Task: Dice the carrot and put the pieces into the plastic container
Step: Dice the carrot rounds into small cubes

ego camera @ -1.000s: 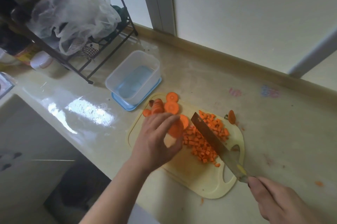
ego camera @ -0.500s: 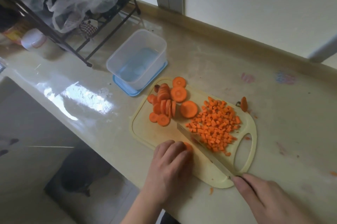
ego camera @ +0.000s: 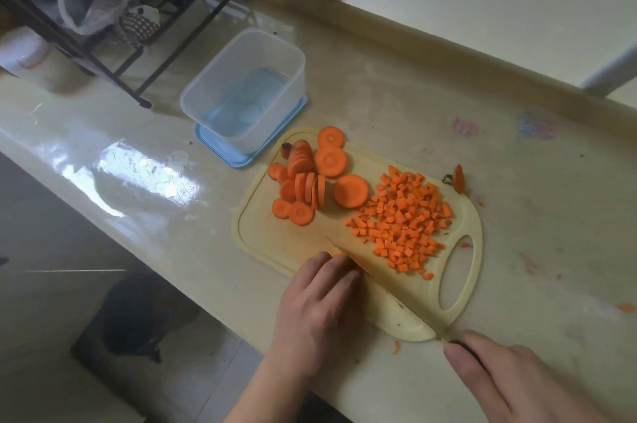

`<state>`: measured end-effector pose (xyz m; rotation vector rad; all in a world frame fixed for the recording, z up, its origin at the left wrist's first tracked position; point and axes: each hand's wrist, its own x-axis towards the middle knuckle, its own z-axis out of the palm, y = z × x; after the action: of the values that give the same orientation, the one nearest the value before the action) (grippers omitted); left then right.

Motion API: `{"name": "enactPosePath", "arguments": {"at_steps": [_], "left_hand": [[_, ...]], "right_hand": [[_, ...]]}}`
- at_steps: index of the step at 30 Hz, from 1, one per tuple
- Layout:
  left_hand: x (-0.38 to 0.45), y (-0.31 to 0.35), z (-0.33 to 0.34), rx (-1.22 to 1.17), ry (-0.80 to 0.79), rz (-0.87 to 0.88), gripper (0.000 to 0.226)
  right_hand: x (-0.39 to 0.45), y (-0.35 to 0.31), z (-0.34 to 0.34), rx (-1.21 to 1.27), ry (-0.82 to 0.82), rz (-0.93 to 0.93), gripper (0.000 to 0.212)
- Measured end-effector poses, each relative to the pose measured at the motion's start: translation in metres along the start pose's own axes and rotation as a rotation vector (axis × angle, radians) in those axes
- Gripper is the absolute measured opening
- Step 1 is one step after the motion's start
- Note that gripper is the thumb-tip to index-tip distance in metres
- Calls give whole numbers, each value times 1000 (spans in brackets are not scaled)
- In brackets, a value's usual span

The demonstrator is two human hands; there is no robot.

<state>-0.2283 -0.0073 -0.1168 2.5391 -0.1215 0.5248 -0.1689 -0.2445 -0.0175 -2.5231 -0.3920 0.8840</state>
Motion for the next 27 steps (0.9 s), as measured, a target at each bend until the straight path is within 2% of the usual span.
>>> {"name": "enactPosePath", "arguments": {"at_steps": [3, 8, 12, 17, 21, 27], "left_hand": [[0, 0, 0, 7, 5, -18, 14], [6, 2, -2, 2, 29, -23, 10], [5, 3, -4, -12, 64, -28, 11], [2, 6, -4, 8, 62, -44, 12], [1, 5, -3, 10, 52, -52, 13], [0, 4, -3, 0, 51, -42, 15]], "right_hand": [[-1, -2, -5, 18, 0, -6, 75], [17, 0, 1, 25, -72, -101, 92], [26, -3, 2, 45, -30, -120, 78], [16, 1, -1, 133, -51, -90, 88], [9, -3, -5, 134, -53, -102, 84], [-2, -1, -3, -40, -49, -51, 96]]}}
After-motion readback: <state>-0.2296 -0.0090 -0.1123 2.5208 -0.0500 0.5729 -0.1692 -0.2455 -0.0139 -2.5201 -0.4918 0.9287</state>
